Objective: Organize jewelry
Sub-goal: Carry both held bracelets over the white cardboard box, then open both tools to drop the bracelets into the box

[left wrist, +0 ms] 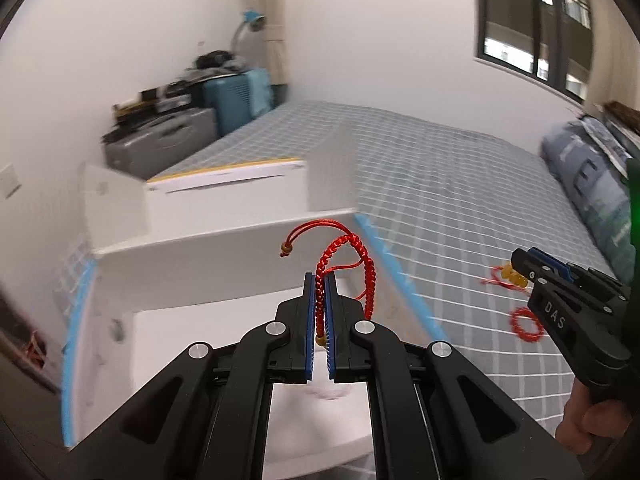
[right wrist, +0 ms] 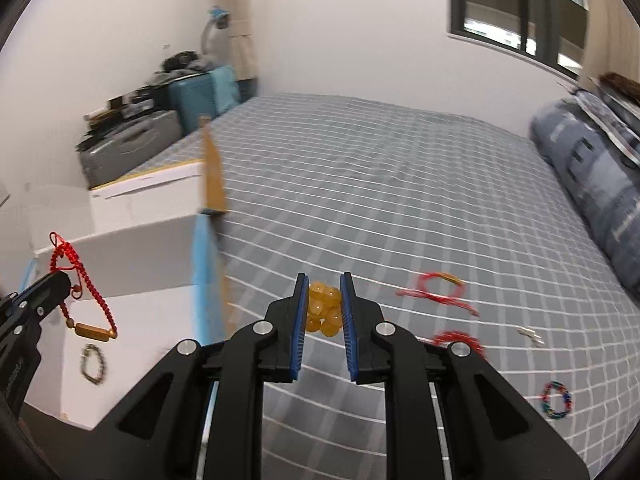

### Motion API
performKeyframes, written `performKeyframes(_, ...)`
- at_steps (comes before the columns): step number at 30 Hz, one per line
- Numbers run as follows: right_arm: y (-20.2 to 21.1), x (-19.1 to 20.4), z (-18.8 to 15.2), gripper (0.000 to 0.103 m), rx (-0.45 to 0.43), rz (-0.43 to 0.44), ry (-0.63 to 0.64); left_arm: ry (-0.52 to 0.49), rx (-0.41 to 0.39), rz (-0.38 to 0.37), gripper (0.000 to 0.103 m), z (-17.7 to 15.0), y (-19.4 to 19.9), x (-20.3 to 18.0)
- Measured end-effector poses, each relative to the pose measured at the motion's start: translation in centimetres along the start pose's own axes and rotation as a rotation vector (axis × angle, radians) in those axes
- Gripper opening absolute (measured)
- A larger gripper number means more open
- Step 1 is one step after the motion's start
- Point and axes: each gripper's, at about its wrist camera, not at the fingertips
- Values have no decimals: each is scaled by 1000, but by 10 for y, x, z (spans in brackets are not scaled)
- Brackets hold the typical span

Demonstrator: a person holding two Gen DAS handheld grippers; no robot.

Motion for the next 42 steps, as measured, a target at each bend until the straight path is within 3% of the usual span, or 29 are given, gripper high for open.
performKeyframes(5,2,66,6,15,7,101,83,78,30,77,4,-1,4,53)
performKeyframes(10,-1,116,-3,15,30,141,157,70,71,109,4,-11,2,79)
performKeyframes(16,-29,156,-20,15,146,148,184,101,171,111,4,-25,-15,105)
performKeyframes(21,-55,167,-25,15,298,136,194,159,285,153,4,-33,-37,133)
performKeyframes(25,-65,166,-30,15,371,127,205,186,364,149,4,-39,-50,143)
performKeyframes(37,-64,164,-33,16,404,140,216,160,409,139,8,-42,-56,140)
performKeyframes(40,-61,164,-31,45,385,153,213,147,397,159,34,-40,-53,138)
performKeyframes(42,-56,162,-29,58,363,157,204,135,370,173,59,-38,-47,135)
Point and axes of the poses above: each gripper's, at about its wrist camera, not at the fingertips, and y roughly against the way its jaws point, x to its left, z to its top, and after that the axes turned 7 degrees about -z, right-handed
